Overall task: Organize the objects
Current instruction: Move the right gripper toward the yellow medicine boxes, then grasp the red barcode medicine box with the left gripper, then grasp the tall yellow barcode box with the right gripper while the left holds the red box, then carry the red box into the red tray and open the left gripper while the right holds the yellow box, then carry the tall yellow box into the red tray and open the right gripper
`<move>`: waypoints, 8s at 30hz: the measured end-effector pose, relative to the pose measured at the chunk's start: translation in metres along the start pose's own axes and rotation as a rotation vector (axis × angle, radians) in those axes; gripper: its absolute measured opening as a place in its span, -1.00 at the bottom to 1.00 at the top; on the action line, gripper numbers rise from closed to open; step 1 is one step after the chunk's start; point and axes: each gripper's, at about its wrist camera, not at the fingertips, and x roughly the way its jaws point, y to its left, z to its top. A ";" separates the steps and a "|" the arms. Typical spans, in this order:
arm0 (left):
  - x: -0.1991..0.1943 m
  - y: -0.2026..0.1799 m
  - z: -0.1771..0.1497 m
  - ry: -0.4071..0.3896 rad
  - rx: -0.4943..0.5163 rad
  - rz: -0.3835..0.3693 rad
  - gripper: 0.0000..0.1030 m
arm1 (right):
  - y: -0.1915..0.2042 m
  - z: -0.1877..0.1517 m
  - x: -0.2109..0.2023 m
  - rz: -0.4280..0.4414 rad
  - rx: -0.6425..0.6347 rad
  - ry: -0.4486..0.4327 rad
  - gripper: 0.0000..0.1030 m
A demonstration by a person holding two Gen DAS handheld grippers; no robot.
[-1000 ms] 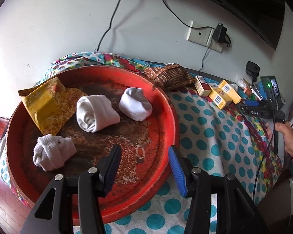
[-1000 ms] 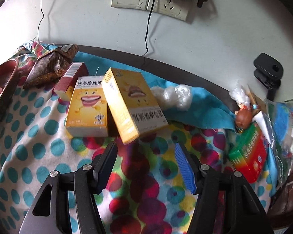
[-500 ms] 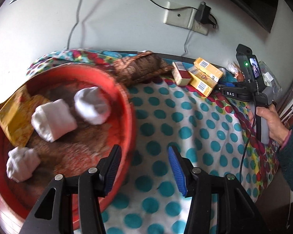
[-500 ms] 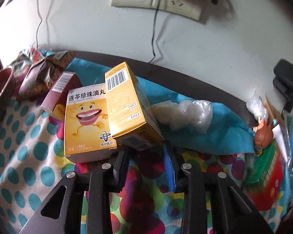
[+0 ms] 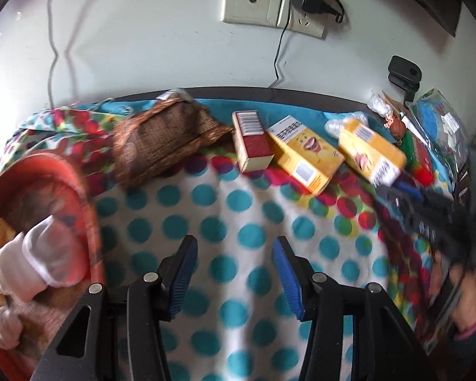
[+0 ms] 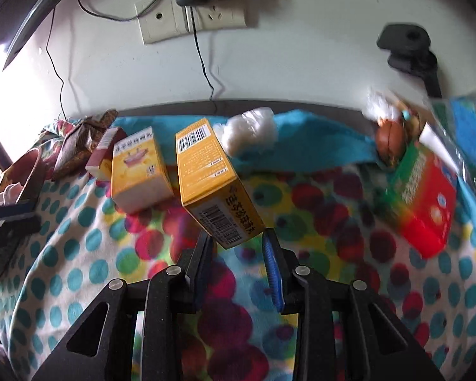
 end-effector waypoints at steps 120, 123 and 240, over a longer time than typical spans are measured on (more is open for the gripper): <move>0.023 -0.008 -0.031 -0.130 -0.078 0.155 -0.39 | 0.027 0.008 -0.002 -0.039 0.007 -0.067 -0.42; 0.022 -0.005 -0.031 -0.133 -0.091 0.152 -0.40 | 0.026 0.007 -0.005 -0.047 0.001 -0.073 -0.42; -0.127 0.212 -0.138 -0.261 -0.412 0.243 0.04 | 0.184 0.000 -0.083 0.154 -0.179 -0.140 -0.42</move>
